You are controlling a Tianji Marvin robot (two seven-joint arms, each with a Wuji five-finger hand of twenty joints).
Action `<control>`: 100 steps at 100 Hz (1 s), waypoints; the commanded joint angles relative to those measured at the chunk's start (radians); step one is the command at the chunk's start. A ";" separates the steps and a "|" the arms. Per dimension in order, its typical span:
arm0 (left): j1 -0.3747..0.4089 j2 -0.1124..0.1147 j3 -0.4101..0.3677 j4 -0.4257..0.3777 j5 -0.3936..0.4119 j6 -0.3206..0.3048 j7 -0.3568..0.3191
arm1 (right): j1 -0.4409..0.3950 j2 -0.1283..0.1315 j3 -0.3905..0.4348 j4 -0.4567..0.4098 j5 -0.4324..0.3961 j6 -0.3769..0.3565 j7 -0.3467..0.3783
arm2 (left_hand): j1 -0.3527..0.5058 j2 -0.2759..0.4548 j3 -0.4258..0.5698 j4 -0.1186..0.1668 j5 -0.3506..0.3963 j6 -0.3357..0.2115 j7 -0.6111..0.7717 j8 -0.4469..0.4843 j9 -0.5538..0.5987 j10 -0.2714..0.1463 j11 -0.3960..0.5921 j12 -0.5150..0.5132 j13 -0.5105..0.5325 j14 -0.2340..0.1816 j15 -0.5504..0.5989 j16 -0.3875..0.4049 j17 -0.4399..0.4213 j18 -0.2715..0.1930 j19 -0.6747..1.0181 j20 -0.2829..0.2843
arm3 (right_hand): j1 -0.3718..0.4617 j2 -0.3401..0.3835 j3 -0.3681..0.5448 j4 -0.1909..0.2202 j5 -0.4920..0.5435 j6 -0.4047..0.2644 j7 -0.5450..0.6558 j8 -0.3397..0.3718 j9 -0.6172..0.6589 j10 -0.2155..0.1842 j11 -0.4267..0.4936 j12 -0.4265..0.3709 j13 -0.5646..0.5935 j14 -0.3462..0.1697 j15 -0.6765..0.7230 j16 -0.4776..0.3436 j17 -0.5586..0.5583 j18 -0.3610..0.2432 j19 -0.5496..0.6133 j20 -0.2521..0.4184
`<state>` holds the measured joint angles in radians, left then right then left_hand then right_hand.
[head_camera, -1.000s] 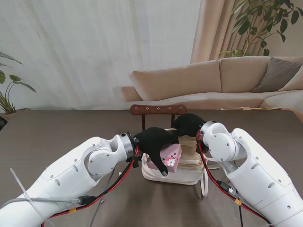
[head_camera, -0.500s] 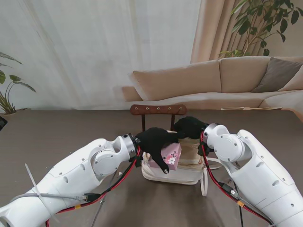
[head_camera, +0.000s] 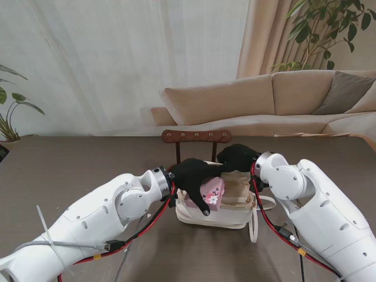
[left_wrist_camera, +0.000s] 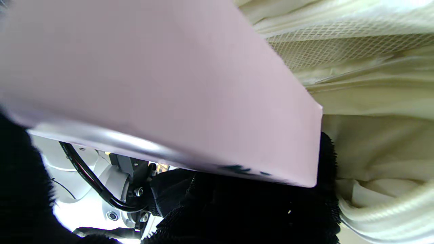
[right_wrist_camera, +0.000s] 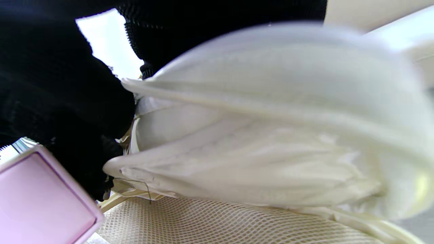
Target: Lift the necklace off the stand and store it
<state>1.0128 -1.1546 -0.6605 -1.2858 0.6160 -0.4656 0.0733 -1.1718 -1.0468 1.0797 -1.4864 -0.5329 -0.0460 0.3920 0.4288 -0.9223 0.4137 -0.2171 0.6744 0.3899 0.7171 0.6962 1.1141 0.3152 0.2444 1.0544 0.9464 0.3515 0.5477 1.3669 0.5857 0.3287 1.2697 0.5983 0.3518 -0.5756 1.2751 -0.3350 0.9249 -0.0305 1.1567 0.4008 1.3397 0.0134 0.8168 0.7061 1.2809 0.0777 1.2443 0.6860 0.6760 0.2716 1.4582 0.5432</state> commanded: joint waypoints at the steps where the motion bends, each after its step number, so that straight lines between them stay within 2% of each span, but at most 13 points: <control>1: -0.003 -0.002 0.000 0.024 0.003 0.008 -0.015 | -0.008 0.003 0.006 0.003 -0.018 -0.017 0.006 | 0.537 0.191 0.483 0.027 0.047 -0.195 0.652 0.111 0.079 -0.144 0.100 0.054 0.056 -0.038 0.189 0.058 -0.005 -0.063 0.043 0.033 | -0.008 -0.031 0.017 0.008 -0.022 -0.049 0.016 -0.030 -0.002 0.003 -0.017 -0.007 0.034 -0.035 -0.008 -0.012 0.193 -0.003 0.035 0.027; 13: -0.005 -0.001 0.000 0.029 0.012 0.008 -0.012 | -0.008 0.009 0.016 0.018 -0.052 -0.035 0.012 | 0.538 0.191 0.483 0.027 0.048 -0.196 0.652 0.112 0.080 -0.146 0.100 0.053 0.056 -0.036 0.187 0.057 -0.004 -0.062 0.044 0.033 | -0.002 -0.075 0.024 0.011 -0.064 -0.057 0.023 -0.059 -0.037 0.001 -0.032 -0.019 0.034 -0.025 -0.069 -0.038 0.159 -0.004 0.013 0.024; 27: -0.003 0.002 -0.005 0.026 0.018 0.008 -0.013 | -0.014 0.017 0.031 0.029 -0.096 -0.067 0.024 | 0.537 0.192 0.483 0.026 0.048 -0.197 0.651 0.113 0.080 -0.147 0.100 0.052 0.058 -0.038 0.186 0.057 -0.004 -0.065 0.043 0.032 | 0.008 -0.136 0.040 0.016 -0.131 -0.058 0.019 -0.081 -0.109 -0.006 -0.049 -0.039 0.032 -0.021 -0.208 -0.092 0.097 -0.008 -0.027 0.023; 35: -0.002 0.002 -0.005 0.025 0.023 0.008 -0.011 | -0.016 0.020 0.036 0.040 -0.139 -0.094 0.015 | 0.537 0.191 0.483 0.026 0.049 -0.196 0.652 0.113 0.079 -0.146 0.100 0.052 0.058 -0.038 0.186 0.057 -0.004 -0.065 0.043 0.032 | 0.050 -0.163 0.064 0.013 -0.111 -0.089 0.025 -0.088 -0.111 -0.017 -0.042 -0.040 0.033 -0.031 -0.235 -0.095 0.092 -0.015 -0.033 0.026; 44: -0.002 0.003 -0.006 0.025 0.025 0.005 -0.010 | -0.015 0.017 0.037 0.054 -0.145 -0.094 -0.004 | 0.536 0.191 0.482 0.026 0.049 -0.197 0.651 0.113 0.079 -0.147 0.100 0.052 0.058 -0.039 0.185 0.056 -0.002 -0.065 0.044 0.032 | 0.094 -0.131 0.075 -0.007 -0.063 -0.103 0.062 -0.068 -0.071 -0.015 -0.014 -0.030 0.036 -0.039 -0.162 -0.051 0.125 -0.018 -0.015 0.030; 51: -0.001 0.004 -0.008 0.022 0.030 0.004 -0.010 | -0.016 0.014 0.037 0.059 -0.135 -0.081 -0.015 | 0.536 0.191 0.483 0.026 0.049 -0.196 0.651 0.113 0.079 -0.146 0.100 0.052 0.057 -0.040 0.185 0.056 -0.002 -0.065 0.044 0.031 | 0.101 -0.119 0.080 -0.012 -0.055 -0.088 0.080 -0.019 -0.044 -0.009 0.020 -0.011 0.036 -0.042 -0.084 -0.021 0.159 -0.020 0.009 0.033; 61: 0.002 0.006 -0.013 0.018 0.038 0.005 -0.009 | -0.015 0.007 0.036 0.067 -0.129 -0.077 -0.050 | 0.536 0.192 0.482 0.026 0.047 -0.197 0.651 0.114 0.079 -0.146 0.101 0.052 0.057 -0.040 0.184 0.056 -0.004 -0.065 0.043 0.031 | 0.096 -0.124 0.103 -0.021 -0.037 -0.069 0.094 0.050 0.017 -0.019 0.063 0.011 0.037 -0.073 0.038 0.027 0.234 -0.034 0.042 0.030; 73: 0.003 0.009 -0.014 0.013 0.060 0.009 0.001 | -0.018 -0.004 0.037 0.070 -0.098 -0.075 -0.087 | 0.535 0.192 0.482 0.026 0.048 -0.196 0.651 0.114 0.079 -0.147 0.102 0.052 0.058 -0.038 0.185 0.057 -0.004 -0.065 0.043 0.031 | 0.088 -0.147 0.141 -0.029 -0.007 -0.055 0.096 0.130 0.089 -0.023 0.086 0.035 0.036 -0.087 0.150 0.082 0.309 -0.046 0.071 0.046; 80: 0.002 0.010 -0.013 0.013 0.072 0.010 0.007 | -0.021 -0.005 0.041 0.065 -0.082 -0.080 -0.090 | 0.535 0.193 0.483 0.026 0.046 -0.199 0.652 0.115 0.079 -0.148 0.102 0.052 0.057 -0.042 0.185 0.057 -0.003 -0.067 0.043 0.031 | 0.082 -0.150 0.150 -0.032 0.002 -0.060 0.083 0.172 0.107 -0.030 0.087 0.054 0.037 -0.103 0.180 0.104 0.335 -0.057 0.071 0.065; 100: -0.002 0.007 -0.010 0.017 0.084 0.004 0.026 | -0.033 -0.005 0.062 0.043 -0.028 -0.103 -0.074 | 0.533 0.194 0.485 0.026 0.044 -0.199 0.652 0.115 0.079 -0.147 0.103 0.053 0.059 -0.042 0.188 0.058 -0.003 -0.065 0.046 0.032 | 0.086 -0.132 0.139 -0.039 -0.005 -0.076 0.077 0.214 0.109 -0.028 0.102 0.067 0.035 -0.091 0.190 0.115 0.346 -0.059 0.061 0.083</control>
<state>1.0145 -1.1476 -0.6675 -1.2733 0.6957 -0.4626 0.1092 -1.1963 -1.0524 1.1388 -1.4274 -0.5671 -0.1387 0.2976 0.4288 -0.9220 0.4137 -0.2171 0.6734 0.3899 0.7171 0.7008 1.1141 0.3151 0.2445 1.0544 0.9461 0.3515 0.5478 1.3669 0.5835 0.3238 1.2708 0.5993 0.3941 -0.7059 1.3208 -0.3685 0.9015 -0.0688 1.2198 0.5765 1.3543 -0.0020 0.8820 0.7587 1.2946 0.0508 1.3981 0.7856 0.6760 0.2392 1.4693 0.5935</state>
